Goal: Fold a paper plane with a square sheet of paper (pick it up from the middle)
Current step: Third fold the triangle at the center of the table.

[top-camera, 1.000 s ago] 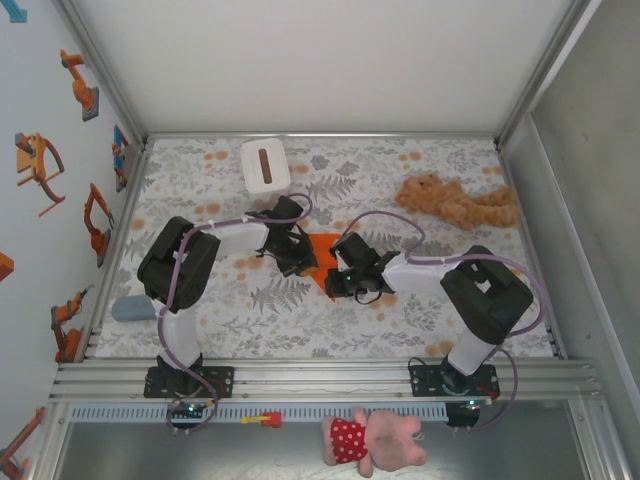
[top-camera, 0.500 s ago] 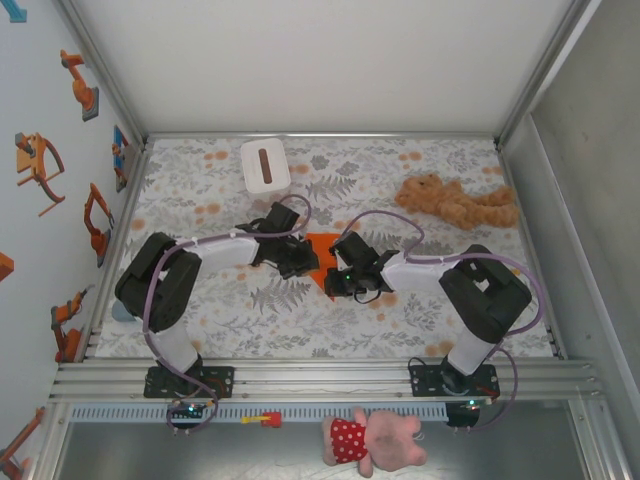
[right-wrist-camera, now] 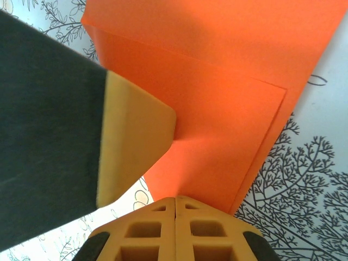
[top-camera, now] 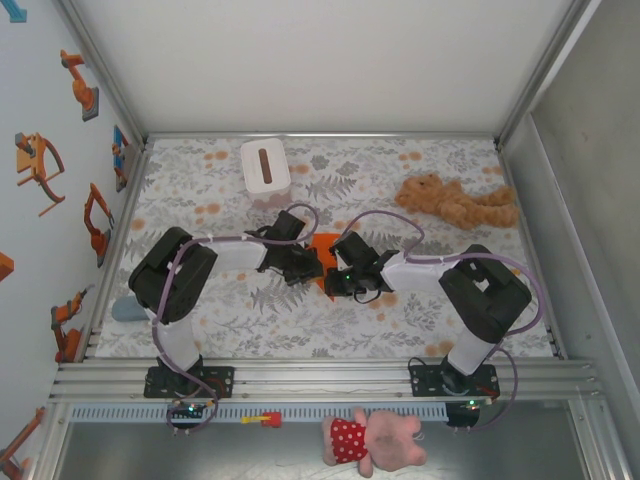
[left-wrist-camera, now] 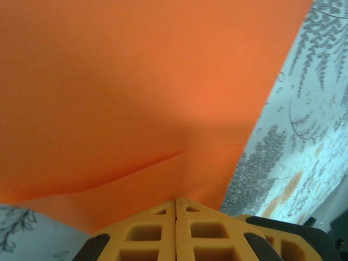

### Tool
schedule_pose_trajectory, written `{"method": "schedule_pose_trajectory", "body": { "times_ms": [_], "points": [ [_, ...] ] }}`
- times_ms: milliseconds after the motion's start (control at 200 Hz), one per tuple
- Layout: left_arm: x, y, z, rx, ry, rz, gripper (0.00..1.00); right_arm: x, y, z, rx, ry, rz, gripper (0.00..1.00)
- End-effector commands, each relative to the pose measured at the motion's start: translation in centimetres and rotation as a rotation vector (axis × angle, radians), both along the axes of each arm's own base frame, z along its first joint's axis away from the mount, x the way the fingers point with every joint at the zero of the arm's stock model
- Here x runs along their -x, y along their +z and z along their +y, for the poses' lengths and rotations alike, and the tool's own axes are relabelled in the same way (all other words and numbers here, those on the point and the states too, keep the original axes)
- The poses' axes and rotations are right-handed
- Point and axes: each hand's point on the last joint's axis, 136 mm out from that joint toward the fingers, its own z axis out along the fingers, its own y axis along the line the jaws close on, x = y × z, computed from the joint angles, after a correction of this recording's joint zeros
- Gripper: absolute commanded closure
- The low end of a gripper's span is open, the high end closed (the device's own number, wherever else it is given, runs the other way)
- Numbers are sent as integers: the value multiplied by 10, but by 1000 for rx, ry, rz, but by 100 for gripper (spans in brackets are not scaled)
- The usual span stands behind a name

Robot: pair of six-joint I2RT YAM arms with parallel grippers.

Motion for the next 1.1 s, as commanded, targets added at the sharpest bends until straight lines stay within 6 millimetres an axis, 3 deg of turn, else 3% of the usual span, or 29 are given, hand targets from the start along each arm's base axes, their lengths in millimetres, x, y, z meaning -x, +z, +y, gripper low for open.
{"method": "schedule_pose_trajectory", "body": {
  "times_ms": [0, 451, 696, 947, 1092],
  "points": [
    [5, -14, 6, -30, -20, 3, 94, 23, -35, -33, 166, -25, 103, 100],
    [-18, -39, 34, -100, -12, -70, 93, 42, -53, -68, 308, -17, 145, 100],
    [-48, -28, 39, -52, 1, -157, 89, 48, -58, -77, 343, -14, 162, 100],
    [-77, -33, 63, -89, 50, -166, 89, 47, -55, -77, 342, -15, 150, 100],
    [-92, -12, 73, -78, 87, -201, 90, 41, -48, -70, 315, -32, 142, 100]
  ]
}}
